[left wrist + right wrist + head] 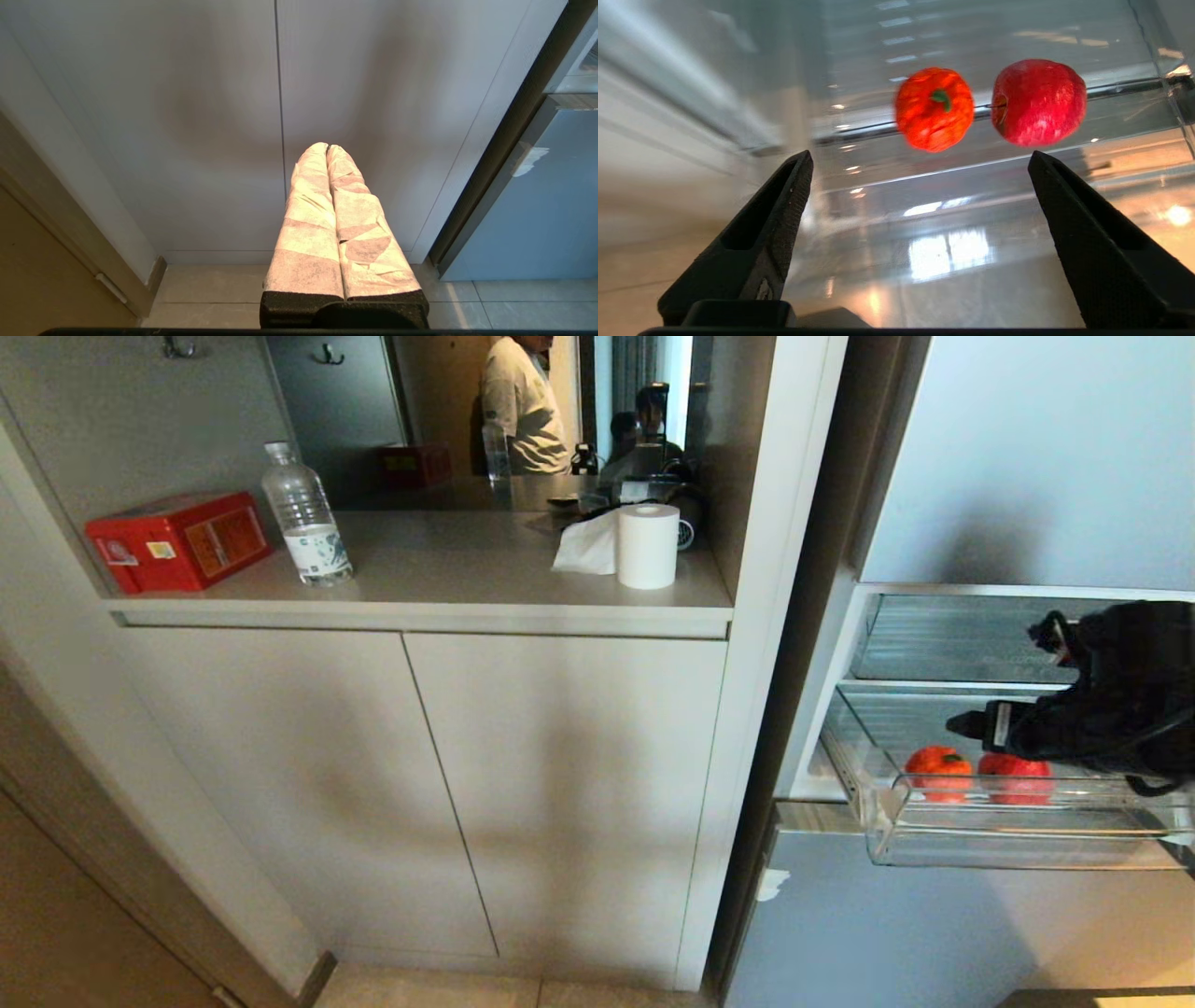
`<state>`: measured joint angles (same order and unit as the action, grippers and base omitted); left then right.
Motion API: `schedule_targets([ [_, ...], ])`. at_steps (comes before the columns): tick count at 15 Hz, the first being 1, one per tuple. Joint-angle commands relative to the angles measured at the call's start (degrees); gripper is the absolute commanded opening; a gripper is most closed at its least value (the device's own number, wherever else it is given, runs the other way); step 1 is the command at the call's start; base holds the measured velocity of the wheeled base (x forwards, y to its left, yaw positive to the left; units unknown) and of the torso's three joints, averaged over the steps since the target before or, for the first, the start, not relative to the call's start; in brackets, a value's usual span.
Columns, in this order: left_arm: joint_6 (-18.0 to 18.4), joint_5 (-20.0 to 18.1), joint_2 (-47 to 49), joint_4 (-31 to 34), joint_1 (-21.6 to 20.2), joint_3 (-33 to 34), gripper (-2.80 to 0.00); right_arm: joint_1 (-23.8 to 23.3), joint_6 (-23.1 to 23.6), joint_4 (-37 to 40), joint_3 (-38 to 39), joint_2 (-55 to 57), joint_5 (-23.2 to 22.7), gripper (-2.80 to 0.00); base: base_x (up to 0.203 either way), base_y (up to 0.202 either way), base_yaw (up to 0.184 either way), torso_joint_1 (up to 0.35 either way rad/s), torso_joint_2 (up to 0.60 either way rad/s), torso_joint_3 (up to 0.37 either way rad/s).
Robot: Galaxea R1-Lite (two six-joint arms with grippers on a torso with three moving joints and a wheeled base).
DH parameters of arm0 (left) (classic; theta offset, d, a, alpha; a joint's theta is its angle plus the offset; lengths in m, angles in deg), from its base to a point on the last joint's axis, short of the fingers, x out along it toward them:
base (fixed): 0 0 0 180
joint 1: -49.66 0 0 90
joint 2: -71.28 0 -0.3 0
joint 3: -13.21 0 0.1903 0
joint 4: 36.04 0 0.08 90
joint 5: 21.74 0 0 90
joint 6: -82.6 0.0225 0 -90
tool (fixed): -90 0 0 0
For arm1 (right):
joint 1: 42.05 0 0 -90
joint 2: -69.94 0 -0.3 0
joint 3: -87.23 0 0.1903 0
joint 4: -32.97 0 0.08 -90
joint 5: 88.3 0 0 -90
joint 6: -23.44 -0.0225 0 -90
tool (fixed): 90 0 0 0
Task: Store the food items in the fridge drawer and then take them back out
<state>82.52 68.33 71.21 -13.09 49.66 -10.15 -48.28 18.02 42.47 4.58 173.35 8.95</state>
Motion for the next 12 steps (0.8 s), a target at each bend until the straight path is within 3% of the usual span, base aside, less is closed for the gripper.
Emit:
schedule_targets([
  [1,0.0,0.0,0.1,0.0,0.0,0.1,-2.8,-1.6,0.5,0.2,-3.3,8.6,-0.6,0.0,0.0,0.0,0.0,0.0,0.0,0.0],
  [4,0.0,0.0,0.1,0.0,0.0,0.1,-2.8,-2.0,0.8,5.0,-6.5,11.0,-2.0,0.0,0.0,0.0,0.0,0.0,0.0,0.0],
  [9,0.0,0.0,0.1,0.0,0.0,0.1,-2.8,-3.9,1.1,25.3,-11.3,6.6,-7.3,0.0,0.0,0.0,0.0,0.0,0.0,0.0],
  [12,0.0,0.0,0.1,0.0,0.0,0.1,-2.8,-6.4,4.5,31.2,-9.9,2.0,-7.8,0.0,0.0,0.0,0.0,0.0,0.0,0.0],
])
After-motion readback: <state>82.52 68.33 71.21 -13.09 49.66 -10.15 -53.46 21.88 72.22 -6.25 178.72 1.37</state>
